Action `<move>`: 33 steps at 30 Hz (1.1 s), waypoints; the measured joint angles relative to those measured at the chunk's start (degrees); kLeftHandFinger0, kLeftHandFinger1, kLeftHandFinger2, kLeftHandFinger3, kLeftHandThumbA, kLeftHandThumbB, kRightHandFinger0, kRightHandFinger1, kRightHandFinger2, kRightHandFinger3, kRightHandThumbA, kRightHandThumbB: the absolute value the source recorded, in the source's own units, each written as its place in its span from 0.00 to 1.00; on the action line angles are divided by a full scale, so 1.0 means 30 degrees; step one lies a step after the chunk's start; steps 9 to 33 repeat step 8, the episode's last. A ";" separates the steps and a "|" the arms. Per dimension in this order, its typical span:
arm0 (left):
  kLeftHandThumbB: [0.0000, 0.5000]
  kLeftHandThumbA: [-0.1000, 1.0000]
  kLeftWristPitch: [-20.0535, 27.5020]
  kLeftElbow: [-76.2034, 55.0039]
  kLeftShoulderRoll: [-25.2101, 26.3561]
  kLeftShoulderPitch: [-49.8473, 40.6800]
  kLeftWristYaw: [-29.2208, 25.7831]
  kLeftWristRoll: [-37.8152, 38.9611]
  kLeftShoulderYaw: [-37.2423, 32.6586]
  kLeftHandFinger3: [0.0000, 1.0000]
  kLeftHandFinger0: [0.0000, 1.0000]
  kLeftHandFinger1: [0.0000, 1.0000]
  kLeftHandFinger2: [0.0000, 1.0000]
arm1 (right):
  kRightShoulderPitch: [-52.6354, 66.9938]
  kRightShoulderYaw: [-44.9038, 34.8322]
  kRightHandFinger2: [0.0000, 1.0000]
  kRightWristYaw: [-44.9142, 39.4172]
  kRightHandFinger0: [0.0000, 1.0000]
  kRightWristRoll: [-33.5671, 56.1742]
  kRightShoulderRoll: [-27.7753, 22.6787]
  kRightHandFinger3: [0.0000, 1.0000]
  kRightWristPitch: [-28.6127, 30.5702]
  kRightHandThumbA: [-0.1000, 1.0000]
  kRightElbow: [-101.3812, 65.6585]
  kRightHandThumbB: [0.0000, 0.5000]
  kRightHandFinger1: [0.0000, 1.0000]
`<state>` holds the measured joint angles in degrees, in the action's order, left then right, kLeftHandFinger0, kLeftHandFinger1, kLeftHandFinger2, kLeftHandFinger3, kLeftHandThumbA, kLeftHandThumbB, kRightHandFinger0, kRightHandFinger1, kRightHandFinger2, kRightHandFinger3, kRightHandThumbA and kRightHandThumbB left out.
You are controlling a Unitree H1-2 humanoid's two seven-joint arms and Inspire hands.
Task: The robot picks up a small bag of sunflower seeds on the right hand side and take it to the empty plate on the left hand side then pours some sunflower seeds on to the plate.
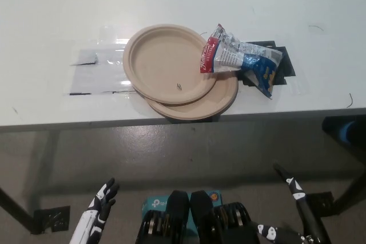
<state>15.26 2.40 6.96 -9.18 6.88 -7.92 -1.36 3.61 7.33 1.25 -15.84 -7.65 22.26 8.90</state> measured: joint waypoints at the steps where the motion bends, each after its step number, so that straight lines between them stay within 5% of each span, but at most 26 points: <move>1: 0.49 1.00 0.0023 0.0044 0.0000 -0.0002 -0.0055 -0.0055 0.0028 1.00 1.00 1.00 1.00 | -0.0002 0.0000 1.00 0.0043 1.00 -0.0037 0.0000 1.00 0.0042 1.00 0.0045 0.36 1.00; 33: 0.51 1.00 0.0298 0.0266 0.0005 0.0033 -0.0386 -0.0371 0.0147 1.00 1.00 1.00 1.00 | -0.0157 0.0035 1.00 0.0561 1.00 -0.0233 -0.0015 1.00 0.0355 1.00 0.0311 0.41 1.00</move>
